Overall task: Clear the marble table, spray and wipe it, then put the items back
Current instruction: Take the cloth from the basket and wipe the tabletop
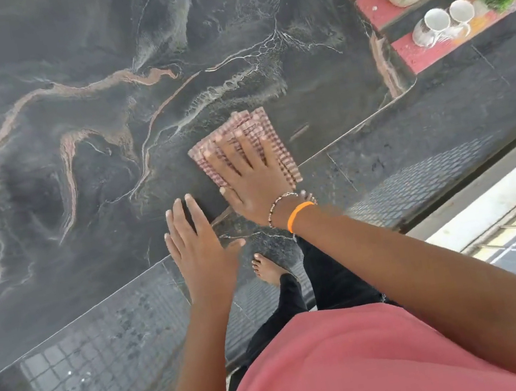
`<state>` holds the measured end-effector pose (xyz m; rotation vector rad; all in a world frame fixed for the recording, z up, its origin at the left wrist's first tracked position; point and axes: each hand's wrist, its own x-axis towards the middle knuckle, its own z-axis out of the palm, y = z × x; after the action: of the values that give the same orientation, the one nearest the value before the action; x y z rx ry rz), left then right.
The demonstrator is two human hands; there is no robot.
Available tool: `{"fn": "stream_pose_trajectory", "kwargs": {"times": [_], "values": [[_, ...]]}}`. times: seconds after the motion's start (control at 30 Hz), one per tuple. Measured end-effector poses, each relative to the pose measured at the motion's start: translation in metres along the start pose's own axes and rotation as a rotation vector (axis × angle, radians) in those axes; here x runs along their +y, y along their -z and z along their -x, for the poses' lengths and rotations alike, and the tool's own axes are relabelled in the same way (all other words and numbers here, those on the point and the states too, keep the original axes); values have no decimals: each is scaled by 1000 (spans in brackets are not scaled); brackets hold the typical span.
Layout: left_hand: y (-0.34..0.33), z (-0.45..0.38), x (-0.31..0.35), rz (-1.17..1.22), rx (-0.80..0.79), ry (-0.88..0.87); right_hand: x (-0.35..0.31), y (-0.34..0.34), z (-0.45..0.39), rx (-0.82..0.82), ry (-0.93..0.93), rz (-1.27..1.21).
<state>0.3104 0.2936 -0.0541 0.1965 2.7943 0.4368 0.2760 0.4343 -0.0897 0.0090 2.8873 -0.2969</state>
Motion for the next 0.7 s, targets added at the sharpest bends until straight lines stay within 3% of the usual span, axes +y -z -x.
{"fn": "stream_pose_trajectory", "kwargs": {"times": [0.17, 0.33, 0.43, 0.7], "values": [[1, 32, -33, 60, 64, 172, -74, -13, -1, -105, 361, 80], [-1, 44, -33, 71, 48, 130, -42, -10, 20, -59, 509, 176], [-7, 41, -13, 72, -6, 9, 1, -6, 32, -26, 456, 171], [-23, 19, 47, 71, -89, -257, 139, 13, 58, 41, 91, 171]]}}
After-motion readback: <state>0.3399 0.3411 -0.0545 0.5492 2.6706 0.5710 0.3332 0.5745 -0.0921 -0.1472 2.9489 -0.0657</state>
